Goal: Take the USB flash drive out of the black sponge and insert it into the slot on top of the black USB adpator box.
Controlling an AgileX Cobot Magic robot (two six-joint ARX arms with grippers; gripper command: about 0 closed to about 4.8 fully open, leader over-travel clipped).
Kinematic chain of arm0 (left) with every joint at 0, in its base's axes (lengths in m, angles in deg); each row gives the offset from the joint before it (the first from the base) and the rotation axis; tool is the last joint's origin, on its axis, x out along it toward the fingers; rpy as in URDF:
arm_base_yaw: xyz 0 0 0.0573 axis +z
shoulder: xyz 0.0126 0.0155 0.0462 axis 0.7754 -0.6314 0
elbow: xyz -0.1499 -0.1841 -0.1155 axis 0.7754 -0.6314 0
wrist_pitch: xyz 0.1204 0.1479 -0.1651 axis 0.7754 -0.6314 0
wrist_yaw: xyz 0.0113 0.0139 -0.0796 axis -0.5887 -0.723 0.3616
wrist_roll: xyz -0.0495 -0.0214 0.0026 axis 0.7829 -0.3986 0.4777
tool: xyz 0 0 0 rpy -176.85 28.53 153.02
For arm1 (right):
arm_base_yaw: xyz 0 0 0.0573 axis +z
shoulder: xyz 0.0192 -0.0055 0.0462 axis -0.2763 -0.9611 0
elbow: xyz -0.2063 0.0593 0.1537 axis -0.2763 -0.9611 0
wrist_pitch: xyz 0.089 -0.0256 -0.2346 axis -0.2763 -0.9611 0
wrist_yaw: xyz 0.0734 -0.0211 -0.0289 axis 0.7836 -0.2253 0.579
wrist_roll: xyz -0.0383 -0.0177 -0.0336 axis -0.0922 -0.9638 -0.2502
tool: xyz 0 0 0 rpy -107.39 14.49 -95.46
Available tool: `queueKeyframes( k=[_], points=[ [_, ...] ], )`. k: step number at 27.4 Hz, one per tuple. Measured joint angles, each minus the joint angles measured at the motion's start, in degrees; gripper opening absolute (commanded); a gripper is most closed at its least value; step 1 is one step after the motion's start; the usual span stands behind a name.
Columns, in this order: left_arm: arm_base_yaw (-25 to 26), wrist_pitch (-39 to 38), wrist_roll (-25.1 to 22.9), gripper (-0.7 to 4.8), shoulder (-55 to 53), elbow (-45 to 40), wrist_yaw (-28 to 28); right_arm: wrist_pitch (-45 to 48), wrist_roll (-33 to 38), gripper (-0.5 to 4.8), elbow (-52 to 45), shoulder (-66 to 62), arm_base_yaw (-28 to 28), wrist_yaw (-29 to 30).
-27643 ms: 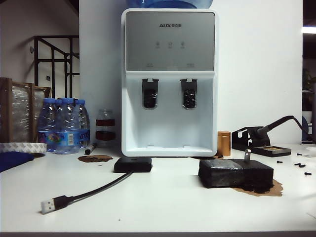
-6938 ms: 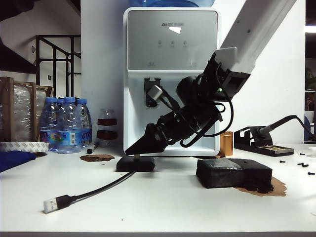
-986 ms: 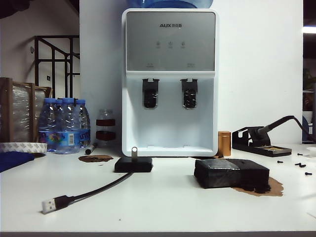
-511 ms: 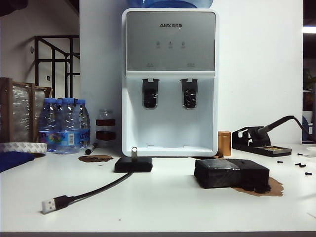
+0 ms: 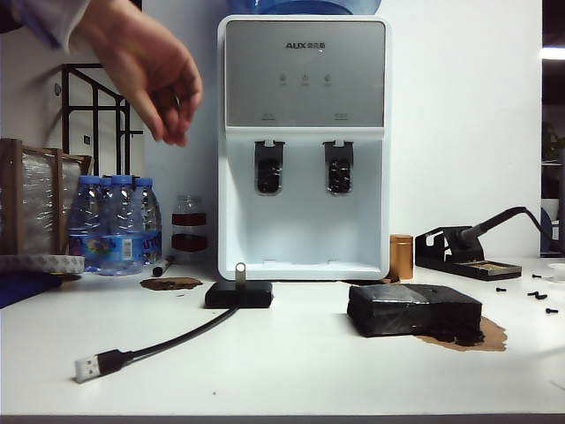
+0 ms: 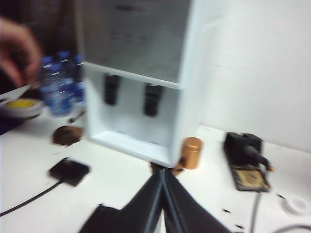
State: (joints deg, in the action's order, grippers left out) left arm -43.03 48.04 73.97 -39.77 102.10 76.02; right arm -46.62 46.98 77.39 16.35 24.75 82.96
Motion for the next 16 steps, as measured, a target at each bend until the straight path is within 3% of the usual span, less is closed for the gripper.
queueKeyframes(
  k=[3, 6, 11, 16],
  points=[
    [0.0, 1.9, -0.02, -0.05, 0.02, -5.29, 1.18, 7.28, 2.25, -0.02, -7.04, 4.42, -0.04, -6.03],
    [0.0, 5.75, -1.05, -0.05, 0.0, -10.93, -0.37, 12.41, 4.74, -0.02, -12.2, 5.84, -0.04, -8.02],
    [0.0, 23.91, -2.05, -0.05, 0.02, -20.9, -1.2, 21.42, 12.74, -0.02, -19.61, 5.84, -0.04, -9.62],
    [0.0, 22.16, -2.19, -0.05, 0.59, -21.18, -1.22, 27.41, 13.16, -0.02, -24.5, 5.9, -0.04, -17.0]
  ],
)
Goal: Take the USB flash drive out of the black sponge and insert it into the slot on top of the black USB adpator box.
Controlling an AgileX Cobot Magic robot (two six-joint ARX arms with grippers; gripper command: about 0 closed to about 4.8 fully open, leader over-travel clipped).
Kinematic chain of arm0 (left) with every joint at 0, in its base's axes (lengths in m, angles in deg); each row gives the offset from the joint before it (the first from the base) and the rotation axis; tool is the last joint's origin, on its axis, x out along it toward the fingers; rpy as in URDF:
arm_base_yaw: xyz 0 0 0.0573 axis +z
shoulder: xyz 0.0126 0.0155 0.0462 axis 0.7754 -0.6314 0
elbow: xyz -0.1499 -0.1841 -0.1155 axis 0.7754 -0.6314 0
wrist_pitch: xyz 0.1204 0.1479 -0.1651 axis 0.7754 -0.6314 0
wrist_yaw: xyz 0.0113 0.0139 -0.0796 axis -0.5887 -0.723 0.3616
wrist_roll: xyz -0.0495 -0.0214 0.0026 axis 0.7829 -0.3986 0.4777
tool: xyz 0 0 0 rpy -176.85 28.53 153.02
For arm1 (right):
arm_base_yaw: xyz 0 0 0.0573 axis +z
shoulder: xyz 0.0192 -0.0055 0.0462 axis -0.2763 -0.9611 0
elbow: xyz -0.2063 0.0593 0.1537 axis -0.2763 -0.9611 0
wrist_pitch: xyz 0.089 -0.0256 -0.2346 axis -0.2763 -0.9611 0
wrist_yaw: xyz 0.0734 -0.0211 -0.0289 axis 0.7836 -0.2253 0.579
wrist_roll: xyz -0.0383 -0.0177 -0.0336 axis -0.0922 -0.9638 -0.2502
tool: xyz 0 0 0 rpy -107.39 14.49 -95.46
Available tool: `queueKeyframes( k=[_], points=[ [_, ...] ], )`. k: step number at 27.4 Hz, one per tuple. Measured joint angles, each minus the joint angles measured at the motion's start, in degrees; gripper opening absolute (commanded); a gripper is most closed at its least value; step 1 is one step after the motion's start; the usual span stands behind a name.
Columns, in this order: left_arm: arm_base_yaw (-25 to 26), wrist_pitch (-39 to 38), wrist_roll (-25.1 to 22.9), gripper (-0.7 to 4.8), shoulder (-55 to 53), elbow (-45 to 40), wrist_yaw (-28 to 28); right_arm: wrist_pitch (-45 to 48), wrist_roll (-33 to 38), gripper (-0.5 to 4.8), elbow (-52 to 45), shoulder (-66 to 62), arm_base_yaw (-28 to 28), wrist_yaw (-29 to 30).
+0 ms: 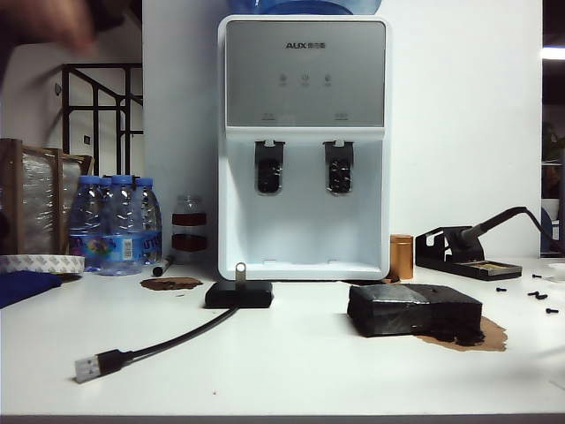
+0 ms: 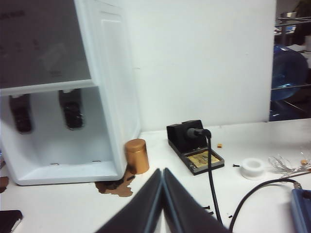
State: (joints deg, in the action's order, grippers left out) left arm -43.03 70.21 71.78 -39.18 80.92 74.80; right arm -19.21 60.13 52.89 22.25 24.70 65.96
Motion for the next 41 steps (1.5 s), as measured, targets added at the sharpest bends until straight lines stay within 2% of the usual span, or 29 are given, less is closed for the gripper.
queueKeyframes(
  k=[3, 7, 11, 41],
  points=[
    [0.0, -4.98, -0.04, -0.05, 2.1, 0.0, 0.0, 0.87, -0.17, -0.02, -1.46, 0.0, 0.0, -1.07],
    [0.0, -15.37, -0.83, -0.05, 12.33, 0.0, 0.02, 2.71, -0.17, -0.02, -6.16, 0.04, 0.0, -3.89],
    [-0.04, -21.94, -1.81, -0.05, 13.14, 0.02, 0.2, 3.63, -0.72, -0.02, -6.27, 0.33, -0.02, -4.13],
    [-0.09, -21.97, -2.54, -0.05, 13.14, 0.02, -0.02, 3.41, -1.68, -0.01, -6.27, 0.74, -0.02, -4.11]
  ],
)
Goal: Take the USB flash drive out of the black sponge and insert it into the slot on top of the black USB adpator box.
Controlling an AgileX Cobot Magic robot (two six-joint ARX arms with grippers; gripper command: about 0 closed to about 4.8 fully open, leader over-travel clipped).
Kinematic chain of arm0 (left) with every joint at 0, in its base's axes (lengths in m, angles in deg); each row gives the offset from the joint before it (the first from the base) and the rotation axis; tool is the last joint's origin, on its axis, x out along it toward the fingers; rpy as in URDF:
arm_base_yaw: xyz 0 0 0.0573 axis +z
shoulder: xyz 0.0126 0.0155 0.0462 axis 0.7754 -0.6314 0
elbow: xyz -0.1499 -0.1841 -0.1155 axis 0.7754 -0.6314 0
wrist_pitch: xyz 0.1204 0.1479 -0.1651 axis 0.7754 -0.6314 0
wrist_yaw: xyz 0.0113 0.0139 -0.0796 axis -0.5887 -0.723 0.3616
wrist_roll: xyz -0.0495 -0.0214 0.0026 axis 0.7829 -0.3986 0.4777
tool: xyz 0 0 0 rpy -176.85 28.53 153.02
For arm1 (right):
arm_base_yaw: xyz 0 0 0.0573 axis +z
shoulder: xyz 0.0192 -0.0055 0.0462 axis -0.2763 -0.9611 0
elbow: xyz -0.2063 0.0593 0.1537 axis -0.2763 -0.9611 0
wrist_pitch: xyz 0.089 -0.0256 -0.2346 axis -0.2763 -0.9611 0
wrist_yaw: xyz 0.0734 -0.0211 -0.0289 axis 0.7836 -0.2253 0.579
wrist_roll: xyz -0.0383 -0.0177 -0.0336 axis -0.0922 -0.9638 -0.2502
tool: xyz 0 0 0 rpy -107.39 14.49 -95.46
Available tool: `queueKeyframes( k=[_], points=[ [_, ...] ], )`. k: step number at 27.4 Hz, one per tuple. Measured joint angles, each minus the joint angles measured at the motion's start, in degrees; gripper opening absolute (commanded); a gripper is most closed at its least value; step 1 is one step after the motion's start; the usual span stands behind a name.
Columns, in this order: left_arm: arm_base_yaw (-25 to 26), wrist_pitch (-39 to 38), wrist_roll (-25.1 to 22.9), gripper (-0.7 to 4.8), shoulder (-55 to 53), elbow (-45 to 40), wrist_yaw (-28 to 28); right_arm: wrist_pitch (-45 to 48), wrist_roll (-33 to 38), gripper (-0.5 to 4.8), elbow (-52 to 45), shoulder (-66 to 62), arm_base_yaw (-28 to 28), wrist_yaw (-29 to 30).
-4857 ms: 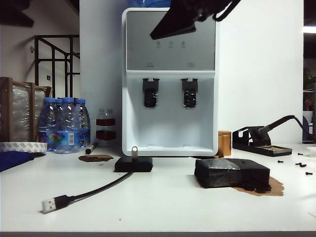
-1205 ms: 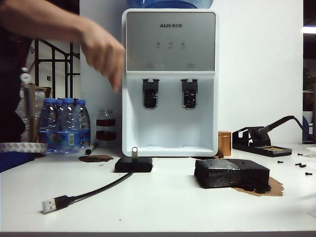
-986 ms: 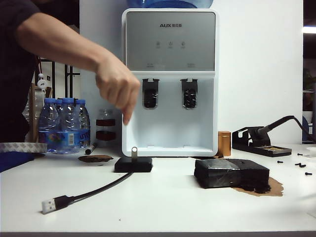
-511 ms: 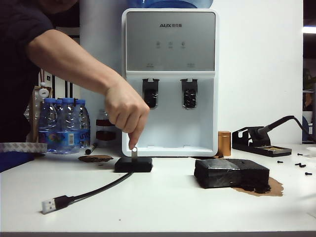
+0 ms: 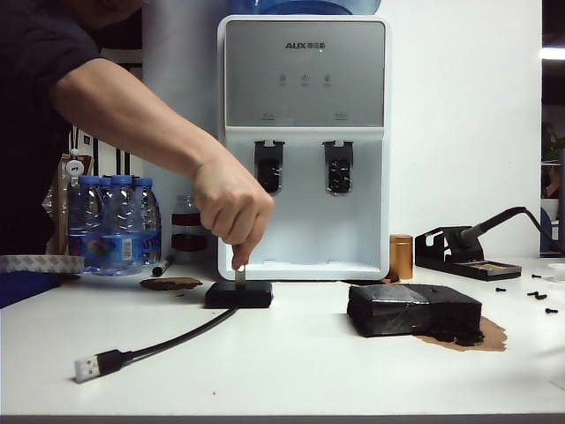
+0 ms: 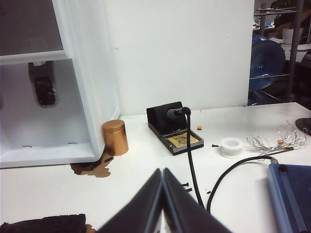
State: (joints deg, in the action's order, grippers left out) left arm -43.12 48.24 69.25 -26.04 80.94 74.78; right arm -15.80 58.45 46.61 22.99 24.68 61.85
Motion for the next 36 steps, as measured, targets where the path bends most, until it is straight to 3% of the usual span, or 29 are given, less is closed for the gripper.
queueKeyframes(
  k=[4, 8, 11, 17, 20, 23, 29, 32, 36],
  points=[
    [0.48, -2.75, -4.04, -0.05, 0.0, 3.13, -0.04, -0.02, 0.0, -0.01, 0.0, 0.0, 0.0, 0.0],
    [0.9, -6.34, -9.2, -0.05, -0.11, 13.55, 5.51, 0.0, 0.0, -0.01, 0.0, 0.0, 0.0, 0.0],
    [0.87, -9.99, -12.09, -0.05, -1.18, 18.62, 5.29, 0.0, 0.0, -0.01, -0.02, 0.0, 0.0, 0.0],
    [0.9, -23.45, -13.03, -0.05, -5.16, 33.51, 3.89, -0.02, 0.0, -0.01, 0.0, 0.0, 0.0, 0.02],
    [0.9, -32.2, -12.63, -0.05, -7.08, 35.39, 3.58, -0.02, 0.0, -0.01, -0.02, 0.0, 0.0, 0.02],
    [0.9, -34.77, -12.41, -0.05, -6.73, 35.58, 1.46, -0.02, 0.0, -0.01, -0.02, 0.0, 0.0, 0.02],
    [0.85, -26.32, -12.2, -0.05, -6.67, 30.53, -3.23, -0.02, 0.0, -0.01, -0.02, 0.0, 0.0, 0.02],
    [0.85, -15.87, -11.39, -0.05, -6.69, 22.14, -9.44, -0.02, 0.0, -0.01, -0.02, 0.0, 0.0, 0.02],
    [0.85, -2.71, -7.87, -0.05, -6.69, 12.26, -11.39, -0.04, 0.0, -0.01, -0.02, 0.0, 0.0, 0.02]
  ],
)
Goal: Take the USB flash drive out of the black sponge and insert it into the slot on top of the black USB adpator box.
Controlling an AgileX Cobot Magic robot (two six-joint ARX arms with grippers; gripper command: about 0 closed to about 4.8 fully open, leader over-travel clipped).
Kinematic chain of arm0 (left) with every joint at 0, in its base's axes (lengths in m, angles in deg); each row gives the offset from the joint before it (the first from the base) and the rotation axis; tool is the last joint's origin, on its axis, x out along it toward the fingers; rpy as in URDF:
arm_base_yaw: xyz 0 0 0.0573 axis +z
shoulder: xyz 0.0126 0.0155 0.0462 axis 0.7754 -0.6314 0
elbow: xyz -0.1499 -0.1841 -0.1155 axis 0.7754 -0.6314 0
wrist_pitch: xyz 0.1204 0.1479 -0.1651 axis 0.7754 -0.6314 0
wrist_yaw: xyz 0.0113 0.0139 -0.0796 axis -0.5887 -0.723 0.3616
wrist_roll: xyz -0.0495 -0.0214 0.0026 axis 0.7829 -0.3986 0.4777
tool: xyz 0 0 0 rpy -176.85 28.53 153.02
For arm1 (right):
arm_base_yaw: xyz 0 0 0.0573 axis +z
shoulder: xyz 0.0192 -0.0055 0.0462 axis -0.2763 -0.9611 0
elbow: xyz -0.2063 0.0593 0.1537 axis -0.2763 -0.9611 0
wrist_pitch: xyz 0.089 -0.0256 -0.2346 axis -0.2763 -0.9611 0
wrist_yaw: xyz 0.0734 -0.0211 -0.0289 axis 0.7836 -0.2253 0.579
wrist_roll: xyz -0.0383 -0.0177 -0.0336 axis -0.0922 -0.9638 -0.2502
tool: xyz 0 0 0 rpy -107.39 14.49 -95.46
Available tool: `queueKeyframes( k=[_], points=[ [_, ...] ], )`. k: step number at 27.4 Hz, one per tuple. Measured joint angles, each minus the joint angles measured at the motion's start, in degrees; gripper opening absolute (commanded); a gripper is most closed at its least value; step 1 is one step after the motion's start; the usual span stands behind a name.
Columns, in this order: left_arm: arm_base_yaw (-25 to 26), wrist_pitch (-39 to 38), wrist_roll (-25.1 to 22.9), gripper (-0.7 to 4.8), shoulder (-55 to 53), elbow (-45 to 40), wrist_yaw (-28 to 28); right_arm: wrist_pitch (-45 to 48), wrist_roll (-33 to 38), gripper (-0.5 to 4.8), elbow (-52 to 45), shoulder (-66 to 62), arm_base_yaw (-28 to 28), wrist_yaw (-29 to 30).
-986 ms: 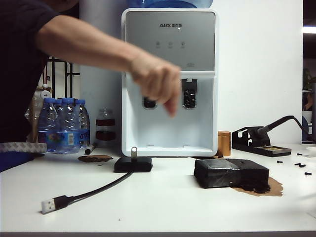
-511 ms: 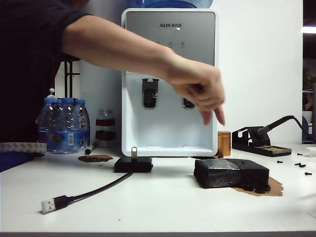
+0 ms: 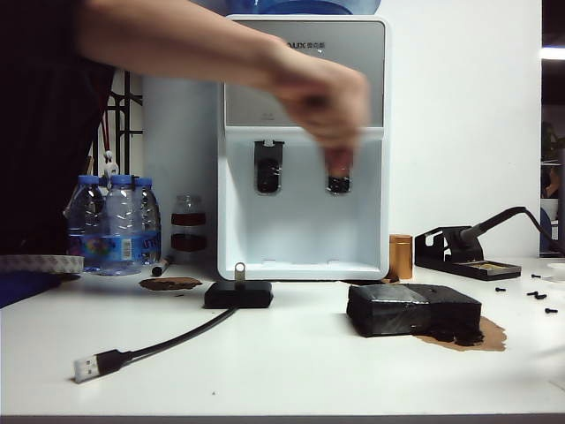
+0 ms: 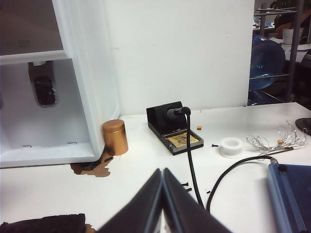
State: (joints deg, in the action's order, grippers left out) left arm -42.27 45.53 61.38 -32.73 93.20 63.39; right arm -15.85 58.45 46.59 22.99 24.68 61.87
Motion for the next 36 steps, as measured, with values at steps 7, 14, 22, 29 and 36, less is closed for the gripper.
queueKeyframes(
  k=[7, 14, 22, 29, 36],
  points=[
    [0.0, 19.15, 5.6, -0.05, 0.0, -11.13, 1.14, 0.02, 0.0, -0.01, 0.02, 0.0, 0.0, 0.0],
    [-0.68, 9.38, 8.07, -0.05, 0.0, -12.28, 4.83, 0.02, 0.0, -0.01, 0.0, 0.0, 0.0, 0.0],
    [-4.7, 2.14, 8.13, -0.05, 0.02, -12.28, 5.05, 0.04, 0.0, -0.01, 0.02, 0.0, 0.0, 0.0],
    [-5.35, 2.14, 8.07, -0.05, 0.02, -12.28, 4.9, 0.02, 0.0, -0.01, 0.0, 0.0, 0.0, 0.0],
    [-5.35, 2.16, 8.07, -0.05, 0.02, -12.28, 4.81, 0.02, 0.0, -0.01, 0.0, 0.0, 0.0, 0.0]
  ],
)
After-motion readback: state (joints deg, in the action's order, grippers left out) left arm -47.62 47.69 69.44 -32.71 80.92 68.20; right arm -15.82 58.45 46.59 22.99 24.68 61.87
